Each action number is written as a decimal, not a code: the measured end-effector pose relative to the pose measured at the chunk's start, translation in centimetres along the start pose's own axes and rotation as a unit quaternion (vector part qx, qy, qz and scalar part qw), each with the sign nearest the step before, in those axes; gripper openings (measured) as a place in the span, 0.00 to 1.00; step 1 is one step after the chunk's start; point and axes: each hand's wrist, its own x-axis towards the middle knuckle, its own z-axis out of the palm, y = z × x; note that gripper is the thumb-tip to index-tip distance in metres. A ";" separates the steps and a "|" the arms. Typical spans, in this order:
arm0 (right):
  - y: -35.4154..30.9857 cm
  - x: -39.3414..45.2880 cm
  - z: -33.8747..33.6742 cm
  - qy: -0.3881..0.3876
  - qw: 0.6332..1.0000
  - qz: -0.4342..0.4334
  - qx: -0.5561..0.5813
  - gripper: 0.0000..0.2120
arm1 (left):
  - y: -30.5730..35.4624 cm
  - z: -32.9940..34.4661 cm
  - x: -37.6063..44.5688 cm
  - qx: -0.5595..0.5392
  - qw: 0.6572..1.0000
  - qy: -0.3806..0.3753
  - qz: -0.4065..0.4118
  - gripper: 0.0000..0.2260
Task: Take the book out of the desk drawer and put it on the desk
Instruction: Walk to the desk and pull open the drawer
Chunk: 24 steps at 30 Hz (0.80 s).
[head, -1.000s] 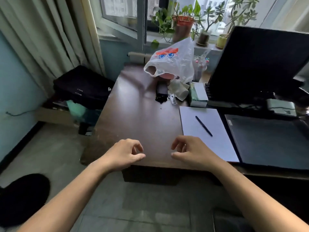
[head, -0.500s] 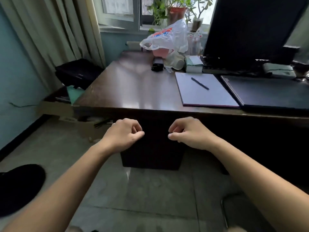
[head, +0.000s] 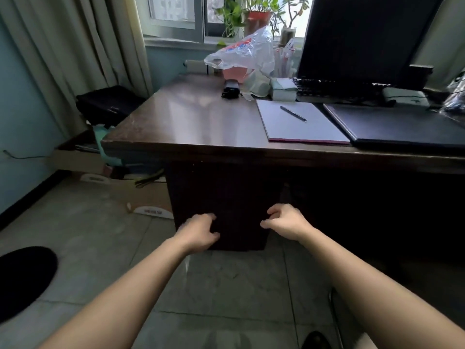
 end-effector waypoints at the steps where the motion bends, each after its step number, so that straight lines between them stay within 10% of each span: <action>1: 0.4 0.9 0.4 -0.006 1.000 0.010 0.008 0.29 | 0.2 0.5 1.0 0.002 1.000 -0.008 0.005 0.30; 13: 5.9 10.2 4.2 -0.038 0.990 0.131 0.049 0.30 | 0.3 6.7 13.4 0.102 0.993 -0.055 0.026 0.43; 24: 7.6 17.2 6.4 -0.022 0.974 0.176 0.142 0.42 | -0.9 11.2 16.3 0.084 0.991 0.100 0.022 0.45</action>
